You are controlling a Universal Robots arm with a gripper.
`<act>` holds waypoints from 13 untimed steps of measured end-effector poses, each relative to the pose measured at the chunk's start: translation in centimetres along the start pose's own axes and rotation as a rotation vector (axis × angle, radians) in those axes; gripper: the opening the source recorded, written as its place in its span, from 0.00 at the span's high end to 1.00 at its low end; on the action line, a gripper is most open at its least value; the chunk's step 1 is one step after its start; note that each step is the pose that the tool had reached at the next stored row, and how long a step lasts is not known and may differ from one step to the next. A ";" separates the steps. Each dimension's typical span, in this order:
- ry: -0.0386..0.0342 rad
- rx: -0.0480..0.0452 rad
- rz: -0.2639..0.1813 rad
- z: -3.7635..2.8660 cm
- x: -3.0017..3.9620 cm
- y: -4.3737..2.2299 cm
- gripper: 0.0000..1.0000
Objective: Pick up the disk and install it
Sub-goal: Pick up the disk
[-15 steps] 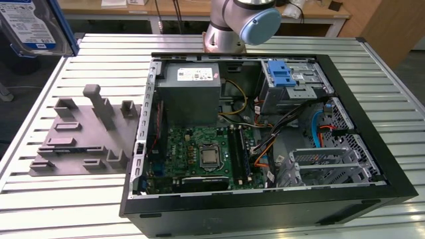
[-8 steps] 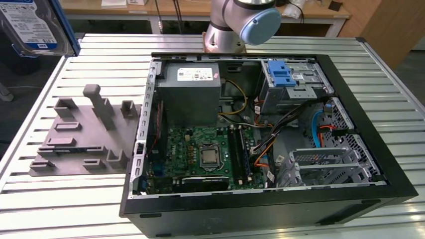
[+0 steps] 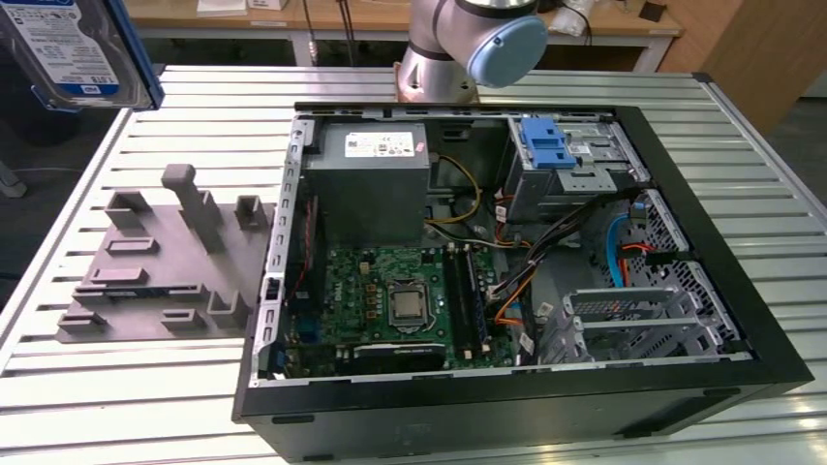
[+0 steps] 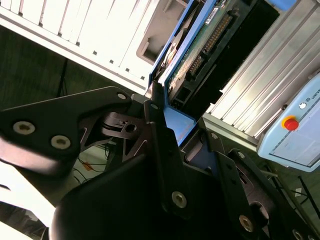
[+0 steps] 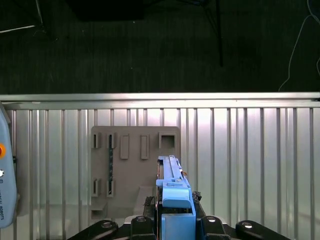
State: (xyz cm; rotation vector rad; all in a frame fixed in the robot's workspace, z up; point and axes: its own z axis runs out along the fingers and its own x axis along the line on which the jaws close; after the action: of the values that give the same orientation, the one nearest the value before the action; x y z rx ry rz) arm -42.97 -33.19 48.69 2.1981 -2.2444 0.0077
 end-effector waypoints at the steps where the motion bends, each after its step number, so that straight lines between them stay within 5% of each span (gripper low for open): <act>1: 0.0000 0.0000 0.000 0.00 0.00 -0.09 0.64; 13: 0.0000 0.0000 0.000 0.00 0.16 -0.60 0.64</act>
State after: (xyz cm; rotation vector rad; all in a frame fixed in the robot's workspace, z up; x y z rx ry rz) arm -42.37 -33.36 48.69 2.1980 -2.2444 0.0077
